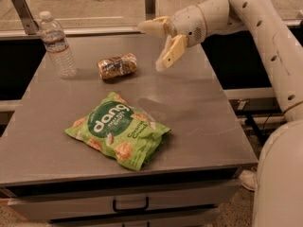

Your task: Knock orange can over

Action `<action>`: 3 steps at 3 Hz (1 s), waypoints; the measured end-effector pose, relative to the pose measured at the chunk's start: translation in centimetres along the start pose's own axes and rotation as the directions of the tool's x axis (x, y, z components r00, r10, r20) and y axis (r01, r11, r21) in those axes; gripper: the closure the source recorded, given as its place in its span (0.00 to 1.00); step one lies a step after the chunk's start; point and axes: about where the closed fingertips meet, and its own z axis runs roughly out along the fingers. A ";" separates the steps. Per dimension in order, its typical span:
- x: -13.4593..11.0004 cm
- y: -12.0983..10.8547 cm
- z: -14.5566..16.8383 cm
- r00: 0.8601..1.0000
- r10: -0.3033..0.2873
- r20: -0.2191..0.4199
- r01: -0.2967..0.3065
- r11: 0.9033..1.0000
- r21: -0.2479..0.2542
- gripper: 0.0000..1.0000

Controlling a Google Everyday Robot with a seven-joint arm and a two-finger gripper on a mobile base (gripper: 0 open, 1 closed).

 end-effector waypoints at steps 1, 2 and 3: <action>-0.2 -0.5 -1.7 0.999 -0.031 -0.025 0.032 0.999 0.043 0.00; -0.5 -2.6 -5.8 0.990 -0.087 -0.112 0.106 0.980 0.171 0.00; -1.3 -4.6 -11.7 0.953 -0.126 -0.277 0.221 0.911 0.347 0.00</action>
Offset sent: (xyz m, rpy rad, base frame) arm 0.0838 -0.1177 0.0610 -0.1482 -0.3477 -0.3189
